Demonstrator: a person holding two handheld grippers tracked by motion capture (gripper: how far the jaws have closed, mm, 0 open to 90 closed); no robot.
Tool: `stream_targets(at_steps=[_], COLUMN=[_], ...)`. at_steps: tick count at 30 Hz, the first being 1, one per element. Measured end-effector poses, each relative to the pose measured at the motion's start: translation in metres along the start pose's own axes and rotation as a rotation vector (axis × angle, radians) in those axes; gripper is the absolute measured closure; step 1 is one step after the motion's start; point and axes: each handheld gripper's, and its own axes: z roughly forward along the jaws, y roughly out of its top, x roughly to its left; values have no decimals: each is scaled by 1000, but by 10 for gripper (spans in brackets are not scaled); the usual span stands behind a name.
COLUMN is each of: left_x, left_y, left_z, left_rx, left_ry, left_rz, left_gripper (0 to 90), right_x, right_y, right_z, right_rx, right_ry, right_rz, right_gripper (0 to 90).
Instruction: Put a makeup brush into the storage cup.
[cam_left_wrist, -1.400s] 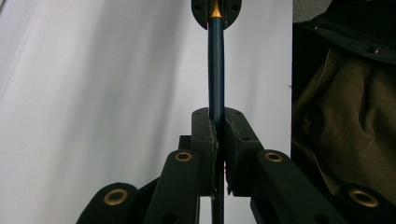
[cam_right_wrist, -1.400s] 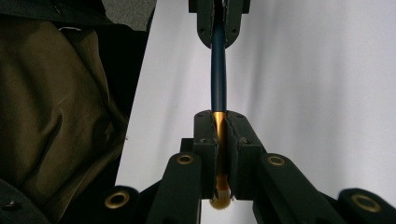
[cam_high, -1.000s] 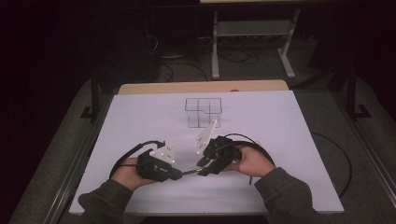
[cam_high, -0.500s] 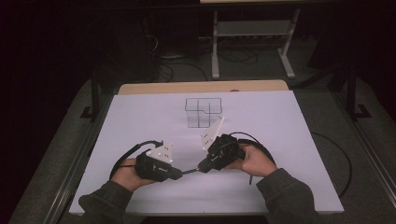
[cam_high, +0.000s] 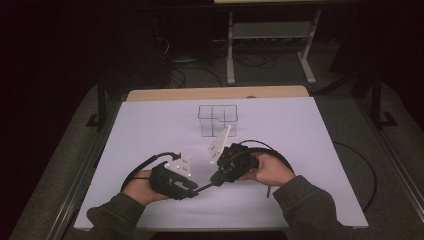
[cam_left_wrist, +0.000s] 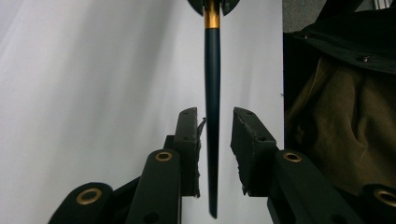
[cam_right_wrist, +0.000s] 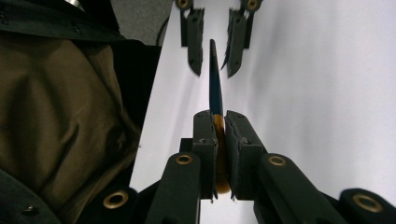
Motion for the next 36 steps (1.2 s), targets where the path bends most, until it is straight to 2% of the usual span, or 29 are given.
stream_targets(at_steps=[3,6,8,9,11,12,14,16,19,23,25,27,28,33,34,36], left_x=[0,1,1,2,2,2,2,3,4,3,3,3,3,2,3,3], left_y=[2,2,1,1,0,0,-2,-4,-5,-5,-5,-4,-4,-3,-2,-1], left_z=[2,2,2,1,1,0,-1,-3,-4,-3,-2,-2,-2,-1,-1,0], left_rx=[1,4,-1,3,-3,-7,-26,-47,-56,-61,-63,-65,-66,-72,-67,-59], left_ry=[3,13,21,30,30,34,37,43,42,41,43,43,43,39,34,38], left_rz=[-3,-2,-4,-1,-6,-7,-15,-25,-35,-35,-31,-34,-29,-29,-29,-35], left_gripper=[753,821,829,831,834,834,835,835,835,836,835,836,836,829,812,718], right_x=[0,1,2,3,0,-1,-4,-3,-3,-4,-5,-4,-4,-4,-4,-3], right_y=[5,9,9,9,7,6,1,-4,-9,-12,-12,-11,-11,-10,-10,-8], right_z=[-4,-6,-6,-7,-8,-8,-9,-9,-6,-6,-7,-8,-8,-10,-10,-11], right_rx=[-7,-12,-10,-12,-46,-56,-83,-91,-108,-137,-149,-156,-161,-156,-158,-139], right_ry=[-4,-9,-15,-24,-43,-52,-35,-39,-40,-27,-23,-24,-19,-5,-3,-8], right_rz=[-11,-19,-20,-2,9,39,63,79,67,86,82,73,67,75,66,53], right_gripper=[826,826,821,809,610,566,547,545,577,644,692,794,817,825,825,826])
